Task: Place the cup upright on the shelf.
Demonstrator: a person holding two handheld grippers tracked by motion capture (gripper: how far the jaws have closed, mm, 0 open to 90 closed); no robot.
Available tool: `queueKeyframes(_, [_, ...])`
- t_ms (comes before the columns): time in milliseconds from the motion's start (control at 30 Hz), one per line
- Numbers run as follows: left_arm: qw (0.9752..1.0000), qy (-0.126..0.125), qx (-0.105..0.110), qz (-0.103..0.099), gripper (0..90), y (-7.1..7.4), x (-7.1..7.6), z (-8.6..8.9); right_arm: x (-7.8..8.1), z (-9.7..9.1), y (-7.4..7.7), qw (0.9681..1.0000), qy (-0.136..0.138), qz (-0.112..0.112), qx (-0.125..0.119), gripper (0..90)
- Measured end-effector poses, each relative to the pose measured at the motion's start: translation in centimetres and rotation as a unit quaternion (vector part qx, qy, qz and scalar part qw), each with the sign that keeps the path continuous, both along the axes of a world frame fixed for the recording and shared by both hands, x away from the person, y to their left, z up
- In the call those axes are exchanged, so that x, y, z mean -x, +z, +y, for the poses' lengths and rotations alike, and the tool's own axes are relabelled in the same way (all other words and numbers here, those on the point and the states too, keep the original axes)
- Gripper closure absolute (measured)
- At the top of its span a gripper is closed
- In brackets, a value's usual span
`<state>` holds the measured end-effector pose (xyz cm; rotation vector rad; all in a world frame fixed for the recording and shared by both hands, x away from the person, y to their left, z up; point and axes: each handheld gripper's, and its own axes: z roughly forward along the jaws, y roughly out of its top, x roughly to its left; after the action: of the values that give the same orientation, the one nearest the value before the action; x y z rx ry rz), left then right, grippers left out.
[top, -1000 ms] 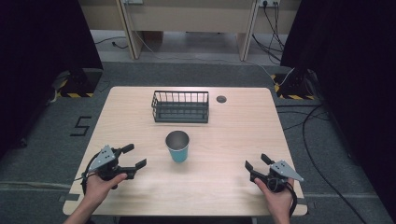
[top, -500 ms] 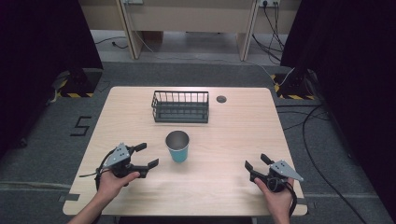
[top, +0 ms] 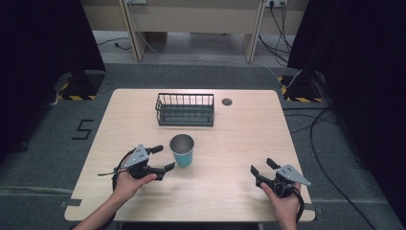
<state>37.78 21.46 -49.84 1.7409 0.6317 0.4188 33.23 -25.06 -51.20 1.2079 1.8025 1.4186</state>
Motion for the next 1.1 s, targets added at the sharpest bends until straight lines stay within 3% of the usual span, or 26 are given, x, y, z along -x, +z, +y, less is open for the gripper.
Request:
queueKeyframes(233, [0.9999, -0.005, -0.015, -0.003, 14.5, -0.4, -1.0, -1.1, 0.0, 0.1, 0.0, 1.0, 0.001, 0.0, 0.0, 25.8])
queueKeyframes(1100, [0.9997, -0.019, -0.017, 0.0, 14.3, -0.5, -2.8, -3.3, 0.0, 0.0, 0.0, 1.0, 0.003, 0.002, -0.002, 25.8])
